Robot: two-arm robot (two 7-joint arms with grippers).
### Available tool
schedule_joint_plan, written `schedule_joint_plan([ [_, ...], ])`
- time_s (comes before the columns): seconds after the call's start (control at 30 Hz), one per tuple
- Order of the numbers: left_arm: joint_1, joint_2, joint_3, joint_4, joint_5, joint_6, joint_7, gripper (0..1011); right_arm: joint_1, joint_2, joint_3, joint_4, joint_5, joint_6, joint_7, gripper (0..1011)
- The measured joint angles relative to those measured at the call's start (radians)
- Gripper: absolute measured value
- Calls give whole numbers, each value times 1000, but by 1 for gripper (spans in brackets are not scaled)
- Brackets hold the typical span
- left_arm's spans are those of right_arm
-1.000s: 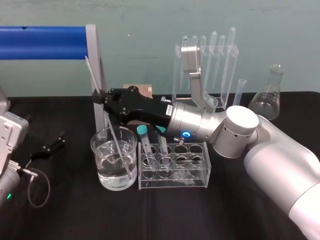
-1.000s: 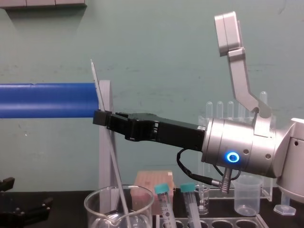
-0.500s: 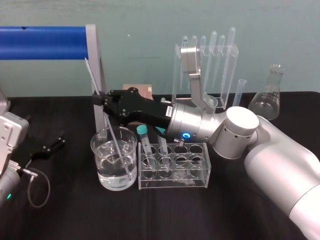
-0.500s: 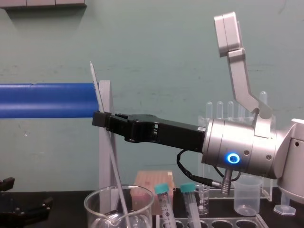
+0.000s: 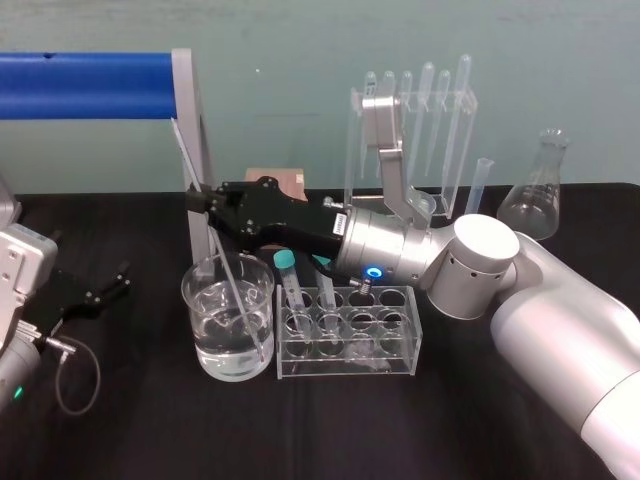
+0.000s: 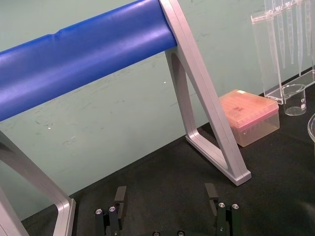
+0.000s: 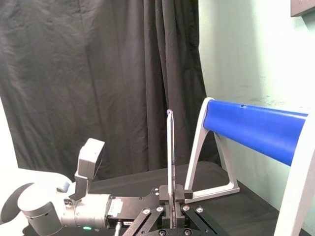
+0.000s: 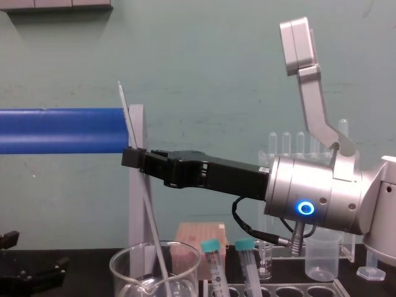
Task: Hold the thermometer with one hand and immerse one end into the beaker, then reinsert it into the test tube rack.
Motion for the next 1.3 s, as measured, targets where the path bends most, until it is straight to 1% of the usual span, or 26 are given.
schedule_joint_plan([
  [1.17, 0, 0, 0, 0, 0, 0, 0, 1008, 4, -5, 1, 12, -2, -6, 2, 53],
  [1.3, 0, 0, 0, 0, 0, 0, 0, 1008, 6, -5, 8, 5, 1, -6, 2, 53],
])
